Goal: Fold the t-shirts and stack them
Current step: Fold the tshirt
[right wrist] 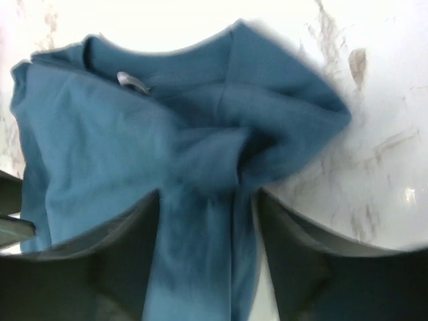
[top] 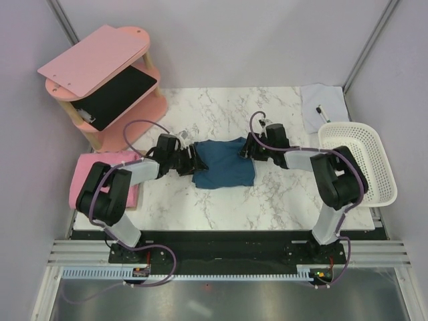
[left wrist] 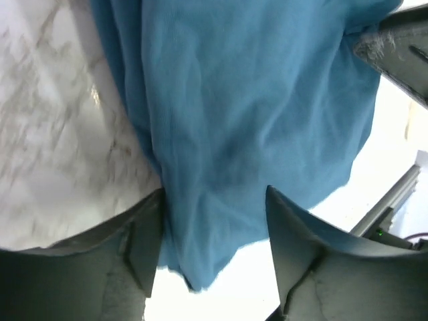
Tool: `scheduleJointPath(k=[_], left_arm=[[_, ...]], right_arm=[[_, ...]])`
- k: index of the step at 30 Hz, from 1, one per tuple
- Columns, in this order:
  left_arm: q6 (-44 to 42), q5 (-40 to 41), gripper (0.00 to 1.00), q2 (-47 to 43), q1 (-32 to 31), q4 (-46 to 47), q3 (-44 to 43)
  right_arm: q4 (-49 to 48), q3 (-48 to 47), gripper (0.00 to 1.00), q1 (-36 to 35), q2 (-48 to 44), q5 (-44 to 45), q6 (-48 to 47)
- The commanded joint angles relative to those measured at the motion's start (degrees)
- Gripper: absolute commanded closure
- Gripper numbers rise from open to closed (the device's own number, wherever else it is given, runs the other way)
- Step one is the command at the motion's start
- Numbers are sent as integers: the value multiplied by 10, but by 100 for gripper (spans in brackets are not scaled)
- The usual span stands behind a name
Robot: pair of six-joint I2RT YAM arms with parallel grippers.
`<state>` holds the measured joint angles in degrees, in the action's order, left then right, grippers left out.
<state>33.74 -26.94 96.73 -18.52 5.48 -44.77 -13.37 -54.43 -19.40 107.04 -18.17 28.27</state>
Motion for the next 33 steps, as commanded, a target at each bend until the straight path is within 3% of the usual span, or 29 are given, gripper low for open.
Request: scheduleJointPath(k=[1,2,3,7,10,11,13,14,15,16,17,19,20,21,26,33], left_arm=[[-27,50,28,-100,-3,-29,30],[-30,61,24,-115,-3,-33,35],[-34,69,20,-145,-3,-38,35],[-49,105,14,-176,-3,-50,18],[-58,114,21,-151,-3,-51,-18],[-60,112,26,-140,-4,-51,-38],[-63,109,71,-111,-3,-51,-60],[-63,105,90,-82,-3,-51,-81],[-62,104,98,-67,-3,-51,-92],[-62,101,98,-52,-4,-51,-101],[-62,94,98,-24,-3,-51,-121],[-61,79,98,4,-3,-51,-140],[-59,67,98,14,-3,-51,-155],[-54,60,98,35,-5,-51,-161],[-48,54,98,76,-11,-51,-182],[-61,65,98,134,-13,-67,-202]], right_arm=[[67,78,20,0,-60,50,-6],[70,81,5,1,-94,64,-8],[75,86,2,0,-111,68,-9],[82,70,2,0,-155,82,-9],[85,39,2,1,-145,70,-7],[84,31,7,0,-130,66,-6],[77,7,15,0,-113,47,-1],[72,0,25,0,-95,40,2],[65,-14,34,1,-87,29,6],[62,-20,42,0,-78,15,9],[56,-25,60,0,-66,3,18],[51,-42,76,0,-58,-10,22],[48,-44,93,1,-54,-25,30],[41,-48,99,-1,-54,-27,31],[68,-79,100,-2,-24,-34,21],[112,-146,100,4,54,84,-13]])
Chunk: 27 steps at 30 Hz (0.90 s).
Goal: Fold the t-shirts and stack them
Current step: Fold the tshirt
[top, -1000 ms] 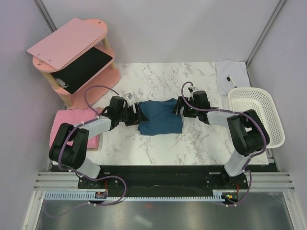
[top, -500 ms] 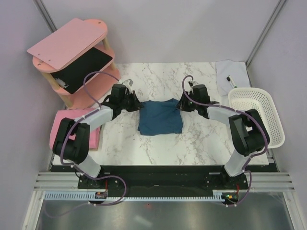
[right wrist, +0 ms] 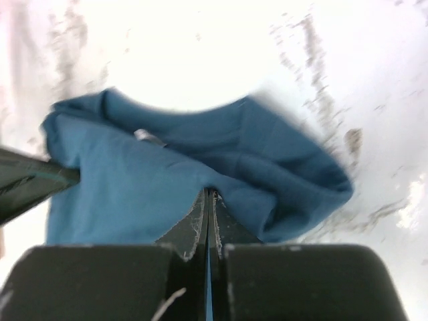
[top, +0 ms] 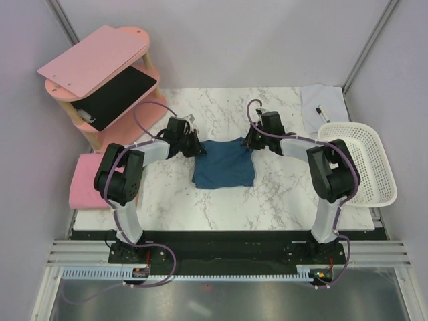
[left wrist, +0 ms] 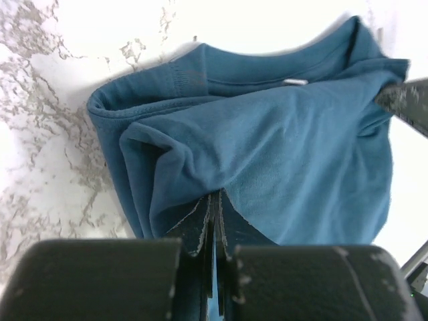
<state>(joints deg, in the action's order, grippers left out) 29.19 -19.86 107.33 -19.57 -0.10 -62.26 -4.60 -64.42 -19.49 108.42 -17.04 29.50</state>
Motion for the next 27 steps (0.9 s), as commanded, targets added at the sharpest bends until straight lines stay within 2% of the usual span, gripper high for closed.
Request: scheduleJointPath(k=[1,8,12,15,18,19,20,21,22,23,24,25,26,27], left_arm=[[-17,-6,98,33,-3,-11,-29],[-28,1,98,68,-3,-17,-33],[-33,10,98,75,-3,-23,-34],[-39,10,98,64,-3,-22,-35],[-42,21,98,18,-9,-16,-19],[-46,39,94,-33,-13,-17,-6],[-59,51,77,-59,-17,-22,0],[-66,67,65,-90,-28,-34,6],[-73,105,53,-138,-34,-66,7],[-89,125,35,-162,-45,-91,7],[-95,144,29,-179,-50,-114,3],[-103,187,24,-201,-54,-138,-8],[-106,197,21,-207,-57,-196,-17],[-110,231,20,-210,-61,-218,-27]], right_arm=[[31,-60,100,7,64,81,-34],[80,-177,100,24,151,183,-65],[79,-211,100,34,164,198,-88],[78,-214,96,35,145,172,-102],[55,-170,83,34,86,132,-98],[50,-150,71,34,42,123,-94],[24,-110,65,33,18,120,-90],[17,-90,59,32,-7,120,-82],[13,-71,48,30,-55,120,-82],[13,-41,43,22,-77,124,-81],[13,-27,31,16,-117,133,-81],[13,-13,23,10,-134,140,-81],[22,6,17,-4,-149,149,-78],[24,15,7,-9,-173,154,-76]])
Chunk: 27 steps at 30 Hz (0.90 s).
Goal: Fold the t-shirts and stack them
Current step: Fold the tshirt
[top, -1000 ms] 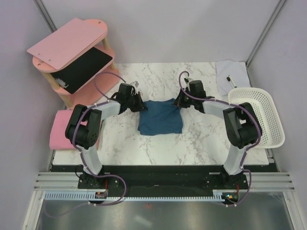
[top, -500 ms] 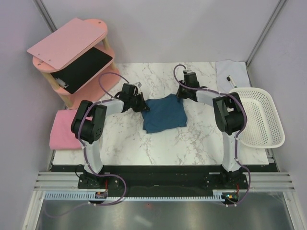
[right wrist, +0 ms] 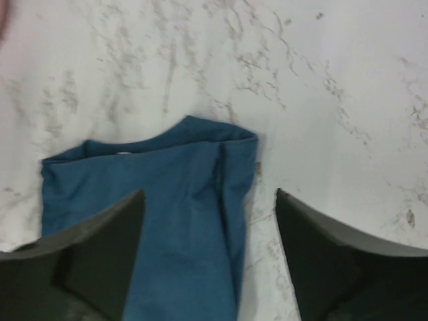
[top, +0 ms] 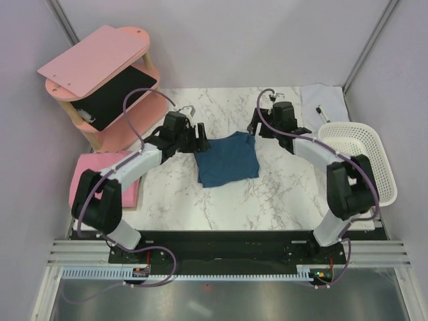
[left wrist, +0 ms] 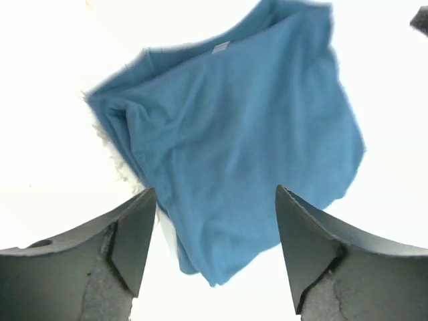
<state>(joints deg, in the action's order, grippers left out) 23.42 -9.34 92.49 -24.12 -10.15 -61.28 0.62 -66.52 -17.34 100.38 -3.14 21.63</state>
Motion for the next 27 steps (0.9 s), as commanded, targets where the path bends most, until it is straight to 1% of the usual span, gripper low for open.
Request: scheduleJointPath(k=[1,2,3,4,5,6,7,8,9,10,11,12,13,15,20,23,27], left_arm=[[-57,182,20,-61,-19,-143,-42],[-55,213,19,-57,-23,-187,-47],[-53,242,18,-50,-25,-210,-55],[-45,299,18,-40,-26,-233,-63],[-42,332,17,-9,-28,-292,-72],[-36,370,17,10,-29,-324,-93],[-20,443,16,30,-30,-356,-107],[-13,473,15,77,-33,-392,-120],[-2,501,14,98,-34,-452,-145],[23,548,7,122,-35,-483,-156],[32,566,4,140,-37,-504,-163],[41,578,3,173,-37,-533,-173],[57,595,3,185,-37,-542,-176],[62,598,2,207,-38,-543,-173],[83,613,1,222,-37,-543,-164],[84,612,1,234,-37,-538,-180],[56,597,3,252,-34,-506,-184]], right_arm=[[-29,55,3,-42,-101,17,8],[-28,64,2,-45,-108,18,10],[-29,72,2,-48,-119,17,14],[-29,86,2,-50,-120,10,19],[-31,92,2,-51,-122,7,23],[-30,98,2,-52,-125,2,25],[-30,109,2,-52,-126,-5,25],[-31,114,2,-51,-129,-7,25],[-31,119,2,-51,-136,-7,22],[-32,130,2,-52,-141,0,19],[-31,134,2,-51,-147,6,18],[-31,140,2,-52,-158,12,17],[-27,146,2,-52,-163,19,16],[-21,148,2,-51,-174,28,9],[-7,156,2,-51,-185,44,-4],[-8,166,2,-47,-186,45,-5],[-8,175,2,-40,-187,37,-1]])
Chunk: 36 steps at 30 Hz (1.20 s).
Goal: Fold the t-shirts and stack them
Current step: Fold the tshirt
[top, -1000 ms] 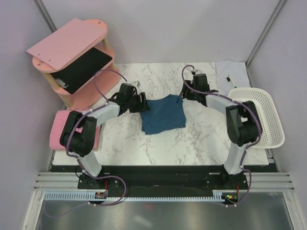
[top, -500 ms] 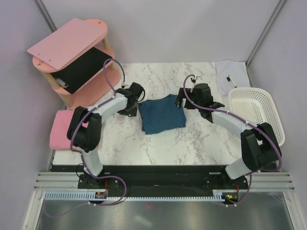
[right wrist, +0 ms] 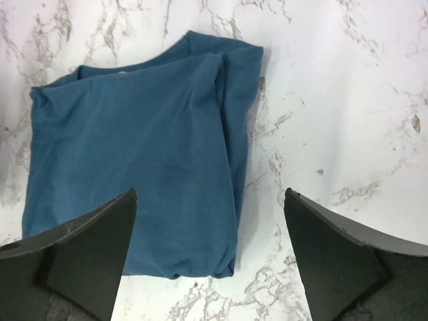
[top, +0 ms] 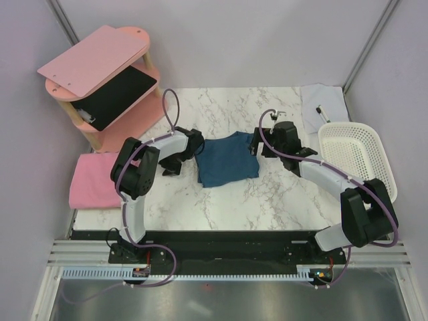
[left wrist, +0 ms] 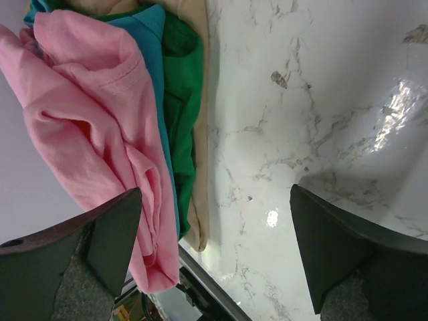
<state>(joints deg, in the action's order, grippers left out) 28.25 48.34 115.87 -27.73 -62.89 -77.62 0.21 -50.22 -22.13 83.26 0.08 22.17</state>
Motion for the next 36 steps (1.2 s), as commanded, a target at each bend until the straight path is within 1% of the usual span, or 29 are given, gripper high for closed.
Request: scheduleJointPath(k=[1,4,7,13,18,20,21,23,25,26,27,28,29,30,34,36], left_arm=[[7,19,4,29,7,23,-24],[-1,11,8,45,21,37,-24],[-3,-3,12,55,43,53,-20],[-31,-26,14,56,89,88,-14],[-54,-53,17,69,127,101,-19],[-61,-55,20,80,143,100,-24],[-64,-58,24,85,146,100,-26],[-63,-66,26,92,155,100,-28],[-60,-68,39,97,167,99,-28],[-60,-69,47,99,170,99,-27],[-61,-73,71,101,174,98,-28],[-59,-78,85,102,175,98,-30],[-57,-86,96,101,175,99,-31],[-57,-93,98,99,175,100,-31],[-60,-128,98,88,167,102,-28],[-66,-144,98,72,149,108,-26]], right_arm=[[-4,13,2,12,-18,2,-6],[-5,16,2,24,-23,1,-5],[-5,20,2,39,-27,-25,-5],[-6,30,2,61,-31,-46,-6],[-11,33,2,76,-32,-81,7],[-11,33,2,81,-29,-92,9],[-11,34,2,87,-28,-101,10],[-12,35,2,93,-28,-109,11],[-13,38,2,99,-29,-117,11],[-12,42,2,101,-31,-119,10],[-13,45,2,105,-33,-119,9],[-13,47,2,106,-35,-120,7],[-12,52,2,110,-35,-119,6],[-12,55,2,112,-35,-121,5],[-13,64,2,117,-32,-126,8],[-16,67,2,118,-28,-131,11]])
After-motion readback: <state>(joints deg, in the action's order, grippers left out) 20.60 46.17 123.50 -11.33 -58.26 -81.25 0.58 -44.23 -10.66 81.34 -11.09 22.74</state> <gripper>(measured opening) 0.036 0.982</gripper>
